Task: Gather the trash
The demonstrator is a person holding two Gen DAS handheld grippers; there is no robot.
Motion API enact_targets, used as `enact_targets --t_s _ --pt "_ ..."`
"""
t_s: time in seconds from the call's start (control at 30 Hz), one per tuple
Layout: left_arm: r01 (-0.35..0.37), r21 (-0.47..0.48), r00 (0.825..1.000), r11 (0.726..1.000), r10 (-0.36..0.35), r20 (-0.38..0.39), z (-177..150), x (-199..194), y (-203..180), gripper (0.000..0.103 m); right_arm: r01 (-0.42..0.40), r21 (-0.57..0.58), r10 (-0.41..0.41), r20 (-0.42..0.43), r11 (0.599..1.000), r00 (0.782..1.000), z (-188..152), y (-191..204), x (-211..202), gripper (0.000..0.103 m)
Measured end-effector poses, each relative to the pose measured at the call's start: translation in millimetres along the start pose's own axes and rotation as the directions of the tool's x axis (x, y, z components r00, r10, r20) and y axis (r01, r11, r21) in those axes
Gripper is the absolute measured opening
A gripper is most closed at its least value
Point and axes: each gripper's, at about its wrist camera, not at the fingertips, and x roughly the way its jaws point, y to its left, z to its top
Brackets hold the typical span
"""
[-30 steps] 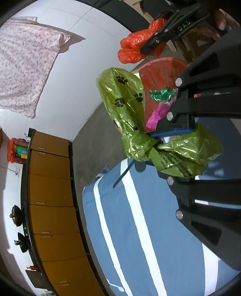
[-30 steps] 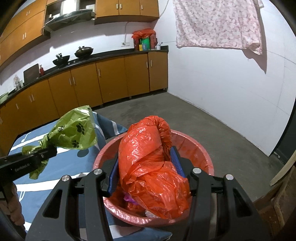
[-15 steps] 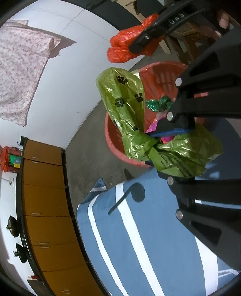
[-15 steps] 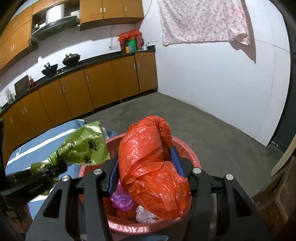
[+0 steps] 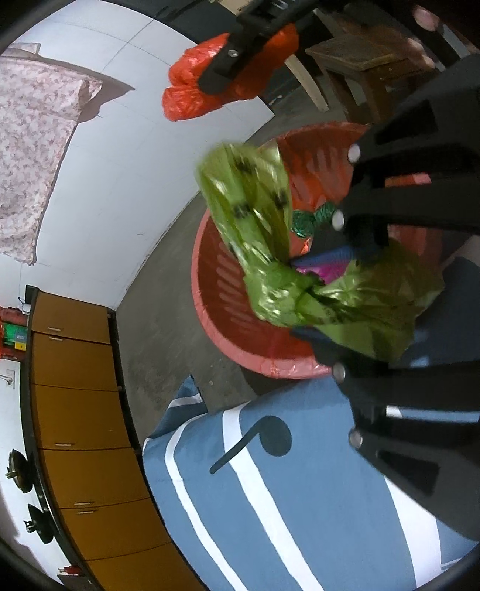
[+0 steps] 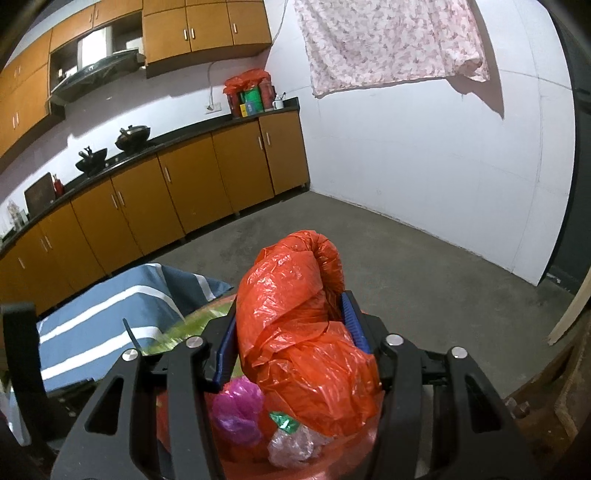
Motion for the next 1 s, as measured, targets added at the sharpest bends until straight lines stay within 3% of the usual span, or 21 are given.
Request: enact_targets --t_s 0.3,0.5,0.73,1.0 --pt "-0.019 -0.019 1.0 1.0 0.019 0.01 -7 -9 15 0.061 -0.012 0.014 0.012 0.015 1.0 1.0 -6 -1 -12 0.087" --pt "-0.073 -0.019 0.993 0.997 0.074 0.095 -16 -45 33 0.081 0.066 -0.005 -0.065 0.095 0.998 0.993 -12 -2 -42 0.1" --pt "-0.165 0.008 0.955 0.986 0.158 0.25 -35 -116 45 0.097 0.126 -0.037 -0.119 0.14 0.991 0.983 -32 7 -87 0.101" --pt "-0.281 -0.017 0.9 0.96 0.269 0.344 -75 -186 55 0.099 0.145 -0.115 -0.125 0.169 0.983 0.978 -57 32 -135 0.101"
